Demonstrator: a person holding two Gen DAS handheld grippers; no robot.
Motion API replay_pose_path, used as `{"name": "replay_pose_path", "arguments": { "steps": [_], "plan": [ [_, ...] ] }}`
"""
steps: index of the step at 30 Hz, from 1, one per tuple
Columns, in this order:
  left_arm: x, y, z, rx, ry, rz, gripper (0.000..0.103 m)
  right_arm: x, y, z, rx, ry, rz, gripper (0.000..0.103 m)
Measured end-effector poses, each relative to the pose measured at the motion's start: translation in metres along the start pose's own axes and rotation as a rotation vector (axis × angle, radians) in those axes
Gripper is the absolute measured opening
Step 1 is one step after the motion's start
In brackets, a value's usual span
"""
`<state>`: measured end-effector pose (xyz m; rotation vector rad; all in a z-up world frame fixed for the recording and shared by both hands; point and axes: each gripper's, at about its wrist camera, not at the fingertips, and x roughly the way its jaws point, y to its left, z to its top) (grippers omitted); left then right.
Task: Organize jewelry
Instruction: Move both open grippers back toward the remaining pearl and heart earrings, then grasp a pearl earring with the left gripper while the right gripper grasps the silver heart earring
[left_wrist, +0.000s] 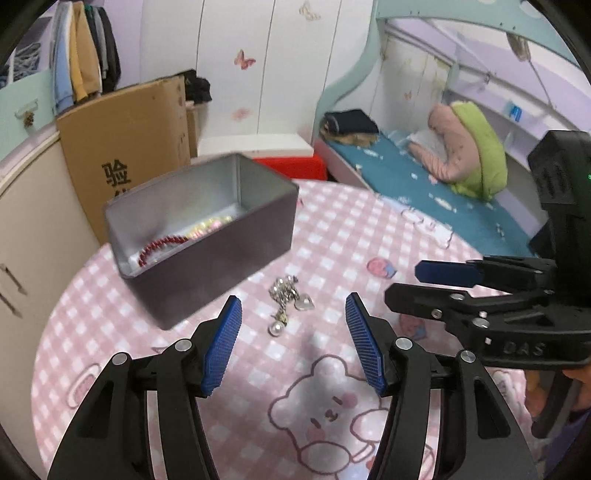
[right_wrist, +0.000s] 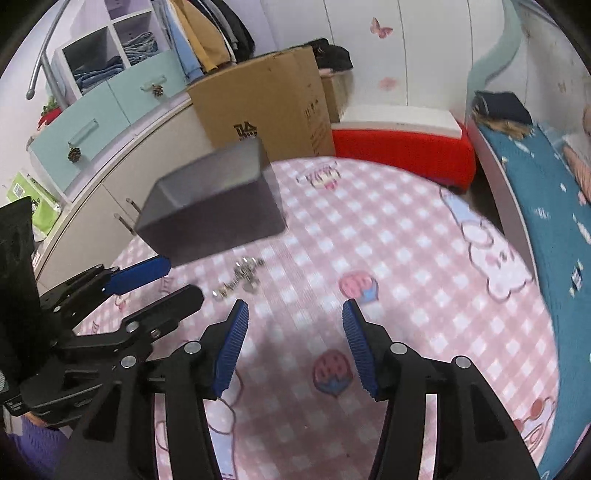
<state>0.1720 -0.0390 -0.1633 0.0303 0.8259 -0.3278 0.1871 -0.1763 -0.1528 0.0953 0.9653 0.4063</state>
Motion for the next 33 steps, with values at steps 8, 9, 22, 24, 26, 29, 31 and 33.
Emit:
{"name": "replay_pose_path", "arguments": {
  "steps": [8,9,22,24,26,29,31,33],
  "plan": [
    [0.029,0.004,-0.009,-0.002,0.070,0.021,0.025,0.011,-0.009,-0.004,0.016,0.013,0.029,0.052],
    [0.031,0.006,-0.010,-0.005,0.077,0.018,0.025,0.013,-0.010,-0.004,0.017,0.016,0.034,0.052],
    [0.030,0.017,-0.017,0.008,0.083,0.013,0.011,0.034,0.011,0.002,-0.053,0.033,0.006,0.052],
    [0.023,0.024,-0.018,-0.011,0.075,0.002,0.011,0.040,0.018,0.002,-0.086,0.042,-0.009,0.052],
    [0.016,0.031,-0.018,-0.025,0.062,0.009,0.011,0.044,0.024,0.002,-0.115,0.042,-0.020,0.053],
    [0.006,0.039,-0.019,-0.046,0.049,0.007,0.012,0.051,0.037,0.007,-0.154,0.042,-0.024,0.053],
    [0.000,0.044,-0.020,-0.054,0.046,0.008,0.012,0.057,0.044,0.011,-0.171,0.044,-0.024,0.053],
    [-0.003,0.049,-0.022,-0.064,0.043,0.010,0.012,0.061,0.050,0.015,-0.189,0.044,-0.020,0.053]
  ]
}}
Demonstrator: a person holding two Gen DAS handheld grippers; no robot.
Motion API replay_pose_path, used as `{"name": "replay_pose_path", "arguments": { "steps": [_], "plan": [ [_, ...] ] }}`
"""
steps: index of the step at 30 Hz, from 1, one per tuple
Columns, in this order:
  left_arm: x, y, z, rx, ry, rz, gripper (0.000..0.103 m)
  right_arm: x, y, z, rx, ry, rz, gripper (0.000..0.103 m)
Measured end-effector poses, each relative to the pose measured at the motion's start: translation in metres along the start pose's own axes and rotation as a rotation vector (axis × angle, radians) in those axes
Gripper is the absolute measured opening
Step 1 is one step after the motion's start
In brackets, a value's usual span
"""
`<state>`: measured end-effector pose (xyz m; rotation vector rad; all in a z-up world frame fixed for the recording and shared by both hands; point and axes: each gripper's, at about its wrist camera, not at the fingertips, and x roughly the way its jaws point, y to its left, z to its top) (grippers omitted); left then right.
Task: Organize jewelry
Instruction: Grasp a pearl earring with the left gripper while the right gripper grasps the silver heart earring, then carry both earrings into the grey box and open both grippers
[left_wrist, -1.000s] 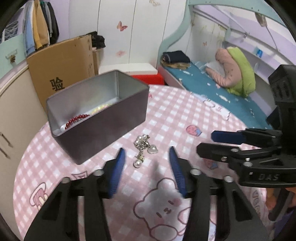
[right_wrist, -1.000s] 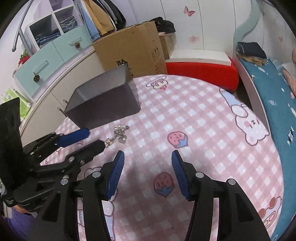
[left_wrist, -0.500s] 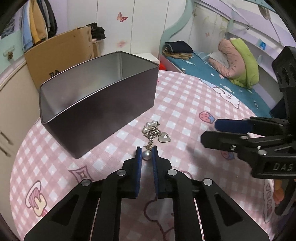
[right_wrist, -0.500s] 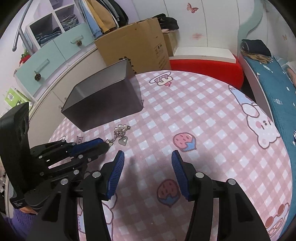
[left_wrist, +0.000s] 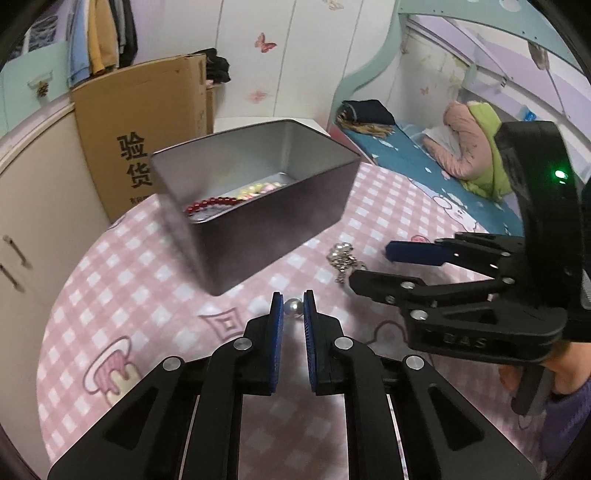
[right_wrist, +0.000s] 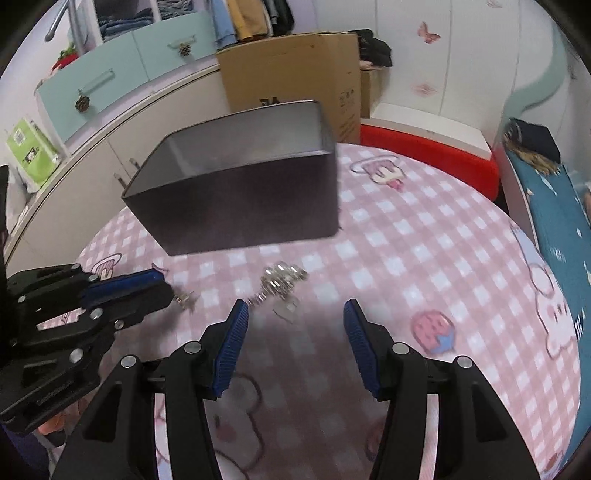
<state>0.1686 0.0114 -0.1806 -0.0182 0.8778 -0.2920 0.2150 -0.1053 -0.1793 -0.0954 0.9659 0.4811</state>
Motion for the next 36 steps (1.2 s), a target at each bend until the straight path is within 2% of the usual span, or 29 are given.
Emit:
{"name": "replay_pose_path", "arguments": {
  "steps": [7,9,11,13,16,21,27,36],
  "plan": [
    [-0.004,0.011,-0.001,-0.026,0.002,-0.019,0.012,0.012,0.017,0.009,-0.052,-0.008,-0.048,0.053],
    [-0.004,0.013,-0.001,-0.030,0.001,-0.024,0.012,0.012,0.019,0.009,-0.056,-0.009,-0.063,0.050],
    [-0.003,0.014,0.000,-0.034,0.001,-0.027,0.012,0.012,0.022,0.008,-0.071,-0.013,-0.098,0.035],
    [-0.002,0.014,0.000,-0.039,0.002,-0.031,0.012,0.010,0.022,0.008,-0.068,-0.015,-0.090,0.018],
    [-0.001,0.014,0.000,-0.044,0.005,-0.032,0.012,0.010,0.026,0.006,-0.082,-0.012,-0.076,0.011],
    [-0.006,0.016,0.002,-0.045,-0.005,-0.047,0.012,0.003,0.028,0.002,-0.084,-0.014,-0.062,0.008],
    [-0.020,0.012,0.011,-0.041,-0.031,-0.100,0.012,-0.026,0.024,0.006,-0.054,-0.064,-0.020,0.008],
    [-0.057,0.006,0.042,-0.039,-0.132,-0.157,0.012,-0.075,0.018,0.031,-0.013,-0.162,0.040,0.008]
  ]
}}
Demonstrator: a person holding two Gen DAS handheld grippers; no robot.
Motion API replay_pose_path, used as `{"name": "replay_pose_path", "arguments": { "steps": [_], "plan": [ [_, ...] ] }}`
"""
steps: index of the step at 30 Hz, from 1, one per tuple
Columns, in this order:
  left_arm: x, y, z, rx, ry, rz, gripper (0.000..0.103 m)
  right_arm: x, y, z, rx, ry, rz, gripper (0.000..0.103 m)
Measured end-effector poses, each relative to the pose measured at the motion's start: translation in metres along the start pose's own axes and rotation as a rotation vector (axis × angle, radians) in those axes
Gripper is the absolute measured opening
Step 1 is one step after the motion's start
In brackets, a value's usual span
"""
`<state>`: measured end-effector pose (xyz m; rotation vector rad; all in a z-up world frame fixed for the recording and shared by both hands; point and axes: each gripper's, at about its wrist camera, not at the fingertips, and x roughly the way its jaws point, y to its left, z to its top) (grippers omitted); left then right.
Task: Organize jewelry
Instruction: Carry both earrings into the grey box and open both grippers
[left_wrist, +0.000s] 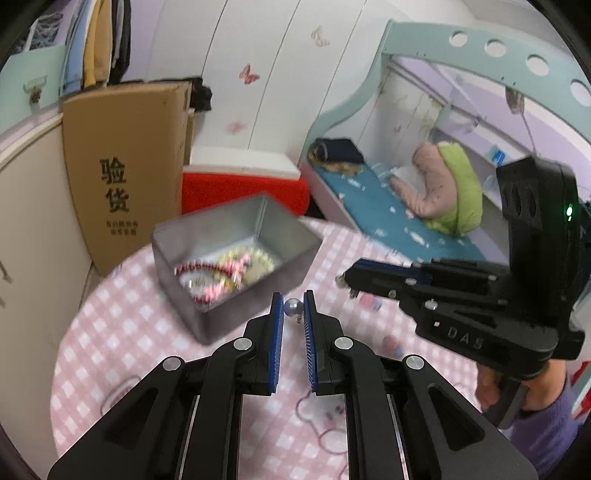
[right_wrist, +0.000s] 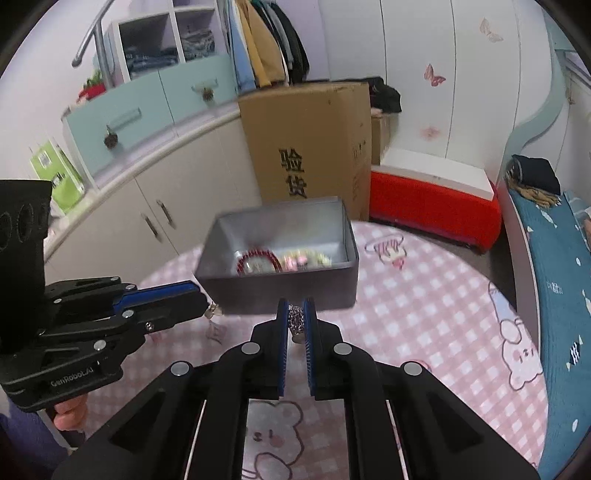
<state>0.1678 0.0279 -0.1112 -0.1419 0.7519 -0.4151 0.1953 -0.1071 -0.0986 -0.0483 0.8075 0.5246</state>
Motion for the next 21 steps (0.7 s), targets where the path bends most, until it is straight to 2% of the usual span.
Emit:
{"name": "replay_pose_path", "arguments": {
  "steps": [6,11,18,21],
  "plan": [
    [-0.018,-0.006,0.037,0.021,-0.067,-0.020,0.012,-0.014,0.005,0.023,-0.006,-0.042,0.019,0.008],
    [-0.016,0.005,0.061,0.029,-0.074,0.028,0.012,-0.011,0.011,0.043,-0.020,-0.052,0.032,0.008],
    [0.024,0.041,0.076,-0.037,0.038,0.030,0.012,0.024,0.021,0.069,-0.031,-0.009,0.045,0.008],
    [0.042,0.052,0.072,-0.041,0.080,0.084,0.012,0.044,0.021,0.073,-0.032,0.026,0.040,0.008]
  ]
}}
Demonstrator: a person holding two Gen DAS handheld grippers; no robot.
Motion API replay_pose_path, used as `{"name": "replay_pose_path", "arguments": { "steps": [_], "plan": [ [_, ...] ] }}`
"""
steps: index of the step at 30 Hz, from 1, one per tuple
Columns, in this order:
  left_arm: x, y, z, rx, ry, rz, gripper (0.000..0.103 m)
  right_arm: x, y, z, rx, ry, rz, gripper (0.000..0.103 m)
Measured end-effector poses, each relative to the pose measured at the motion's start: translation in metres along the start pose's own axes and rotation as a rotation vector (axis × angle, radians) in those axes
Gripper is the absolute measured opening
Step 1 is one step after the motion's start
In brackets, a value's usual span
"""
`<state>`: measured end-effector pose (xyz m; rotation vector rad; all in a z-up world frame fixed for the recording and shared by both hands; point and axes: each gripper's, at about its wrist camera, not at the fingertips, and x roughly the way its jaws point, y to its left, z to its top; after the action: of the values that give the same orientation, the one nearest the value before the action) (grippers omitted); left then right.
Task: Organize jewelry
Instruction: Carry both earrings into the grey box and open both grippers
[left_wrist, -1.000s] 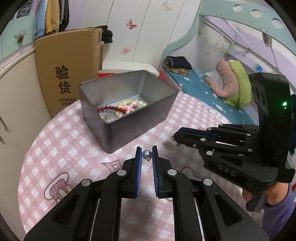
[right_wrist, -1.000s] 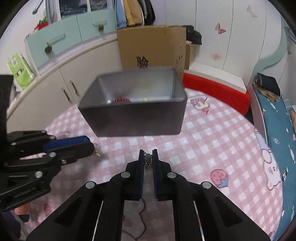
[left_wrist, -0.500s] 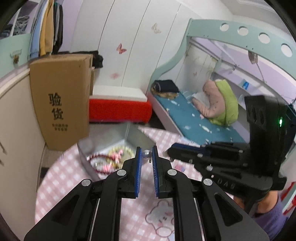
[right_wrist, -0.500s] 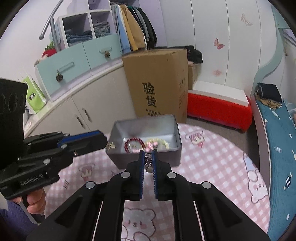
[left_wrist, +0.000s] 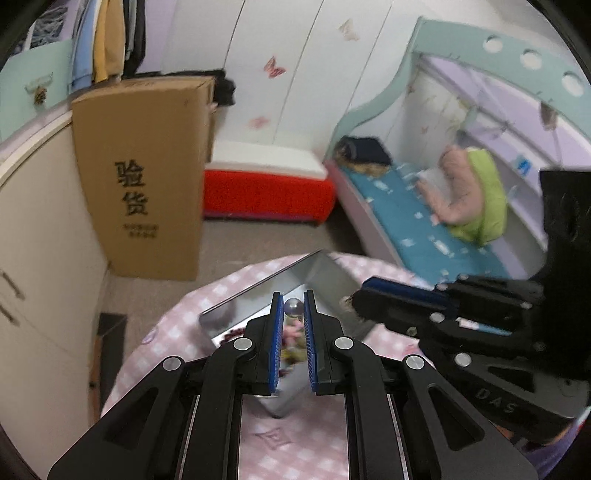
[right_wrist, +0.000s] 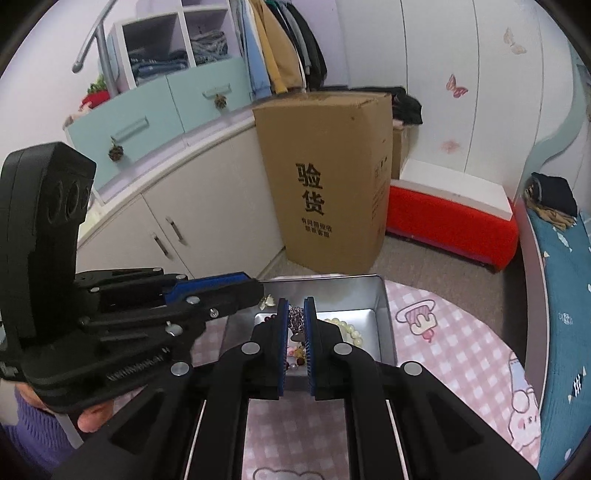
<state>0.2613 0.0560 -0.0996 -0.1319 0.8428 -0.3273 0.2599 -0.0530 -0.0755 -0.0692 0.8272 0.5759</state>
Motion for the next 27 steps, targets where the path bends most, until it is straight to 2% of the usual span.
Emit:
{"name": "replay_pose_path", "arguments": {
  "steps": [5,10,24,25,26,27],
  "plan": [
    [0.025,0.010,-0.010,-0.026,0.055,0.012,0.012,0.029,-0.006,-0.003,0.017,0.059,-0.003,0.008],
    [0.035,0.014,-0.014,-0.033,0.062,0.019,0.014,0.047,-0.015,-0.009,0.037,0.099,-0.006,0.008],
    [0.038,0.019,-0.015,-0.064,0.075,0.004,0.015,0.064,-0.025,-0.012,0.090,0.139,0.001,0.011],
    [0.037,0.019,-0.015,-0.066,0.073,0.002,0.021,0.063,-0.025,-0.012,0.095,0.135,0.002,0.011],
    [0.035,0.019,-0.015,-0.067,0.065,0.007,0.035,0.060,-0.025,-0.012,0.097,0.131,0.002,0.012],
    [0.033,0.019,-0.014,-0.069,0.054,0.017,0.040,0.058,-0.024,-0.012,0.097,0.126,-0.001,0.012]
  ]
}}
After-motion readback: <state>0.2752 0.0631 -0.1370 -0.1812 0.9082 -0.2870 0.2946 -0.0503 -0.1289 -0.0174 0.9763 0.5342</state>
